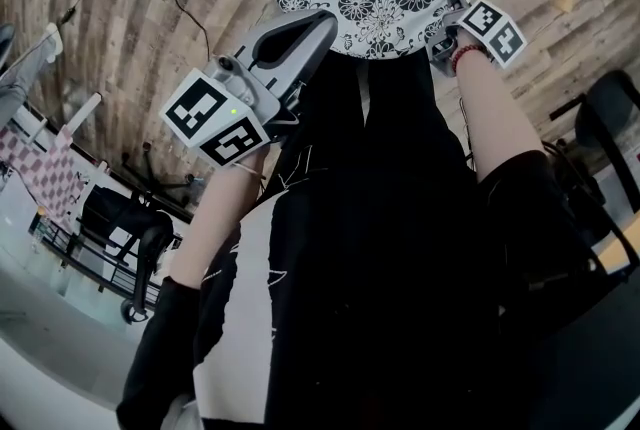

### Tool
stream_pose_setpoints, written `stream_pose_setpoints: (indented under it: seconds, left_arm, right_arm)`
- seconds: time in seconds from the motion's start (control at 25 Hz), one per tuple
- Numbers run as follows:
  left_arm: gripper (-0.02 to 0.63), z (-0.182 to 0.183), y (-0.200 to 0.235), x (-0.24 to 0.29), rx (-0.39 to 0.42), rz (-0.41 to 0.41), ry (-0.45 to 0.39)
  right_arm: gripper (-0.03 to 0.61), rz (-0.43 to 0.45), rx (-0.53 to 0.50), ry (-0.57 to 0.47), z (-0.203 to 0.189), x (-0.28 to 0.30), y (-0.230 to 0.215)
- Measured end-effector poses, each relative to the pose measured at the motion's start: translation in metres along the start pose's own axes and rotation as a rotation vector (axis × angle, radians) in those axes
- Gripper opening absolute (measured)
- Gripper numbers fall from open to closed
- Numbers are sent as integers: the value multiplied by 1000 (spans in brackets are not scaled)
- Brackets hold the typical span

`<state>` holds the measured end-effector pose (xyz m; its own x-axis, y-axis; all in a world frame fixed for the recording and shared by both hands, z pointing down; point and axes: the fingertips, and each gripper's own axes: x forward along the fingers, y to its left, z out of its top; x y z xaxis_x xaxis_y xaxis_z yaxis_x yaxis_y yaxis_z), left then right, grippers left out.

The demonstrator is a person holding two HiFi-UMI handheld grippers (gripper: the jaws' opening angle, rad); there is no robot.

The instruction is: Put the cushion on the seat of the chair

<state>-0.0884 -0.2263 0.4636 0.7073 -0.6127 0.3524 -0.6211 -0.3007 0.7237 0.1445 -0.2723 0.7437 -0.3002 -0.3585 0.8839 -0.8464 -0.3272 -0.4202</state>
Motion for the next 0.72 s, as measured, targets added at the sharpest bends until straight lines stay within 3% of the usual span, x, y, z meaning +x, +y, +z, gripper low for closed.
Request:
stream_pose_setpoints:
  seconds: [0.72]
  left_arm:
    - [11,4,-9,1,14,2,-22]
  right_arm:
    - [115,-32,-53,27,1,0,-10]
